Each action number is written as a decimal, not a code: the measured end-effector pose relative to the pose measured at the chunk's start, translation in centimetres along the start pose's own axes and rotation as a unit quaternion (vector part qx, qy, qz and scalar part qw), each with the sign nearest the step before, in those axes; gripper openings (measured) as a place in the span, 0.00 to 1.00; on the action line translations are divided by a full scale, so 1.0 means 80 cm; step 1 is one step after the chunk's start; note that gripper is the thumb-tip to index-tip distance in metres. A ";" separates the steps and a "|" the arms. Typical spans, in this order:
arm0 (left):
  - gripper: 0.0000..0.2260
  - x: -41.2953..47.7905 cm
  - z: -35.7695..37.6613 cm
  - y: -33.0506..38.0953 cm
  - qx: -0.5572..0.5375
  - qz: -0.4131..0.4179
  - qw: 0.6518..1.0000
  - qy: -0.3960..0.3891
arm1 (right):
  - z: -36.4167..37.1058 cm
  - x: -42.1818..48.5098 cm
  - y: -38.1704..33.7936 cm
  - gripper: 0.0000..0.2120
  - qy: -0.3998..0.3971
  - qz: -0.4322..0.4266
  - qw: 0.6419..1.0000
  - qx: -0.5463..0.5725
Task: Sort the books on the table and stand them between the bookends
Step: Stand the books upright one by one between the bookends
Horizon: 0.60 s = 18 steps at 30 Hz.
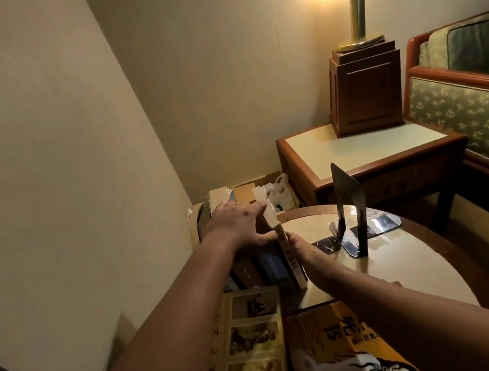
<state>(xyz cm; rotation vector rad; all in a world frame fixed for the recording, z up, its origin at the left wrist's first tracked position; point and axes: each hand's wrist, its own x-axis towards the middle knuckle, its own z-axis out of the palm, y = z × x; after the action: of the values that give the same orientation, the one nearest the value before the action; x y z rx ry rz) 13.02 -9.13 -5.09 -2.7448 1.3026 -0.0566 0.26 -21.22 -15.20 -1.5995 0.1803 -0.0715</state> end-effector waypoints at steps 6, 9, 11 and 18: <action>0.36 0.006 -0.001 0.003 -0.002 0.005 1.000 0.007 | 0.003 0.003 0.017 0.23 -0.010 0.024 0.999 0.039; 0.37 0.015 -0.005 -0.004 -0.028 0.008 0.998 -0.047 | -0.007 0.007 0.022 0.24 -0.016 0.037 0.997 0.070; 0.38 0.021 -0.013 -0.006 -0.054 0.003 0.995 -0.085 | -0.011 0.006 0.020 0.25 -0.017 0.045 0.995 0.082; 0.40 0.031 -0.020 0.017 -0.018 0.050 0.998 -0.039 | -0.035 -0.023 0.001 0.17 -0.043 0.062 0.997 -0.035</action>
<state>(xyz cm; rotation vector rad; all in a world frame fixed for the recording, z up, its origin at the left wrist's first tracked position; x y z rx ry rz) 13.42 -12.08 -3.70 -2.6764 1.4322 0.0821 -1.98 -23.69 -15.03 -1.6545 0.2180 0.1007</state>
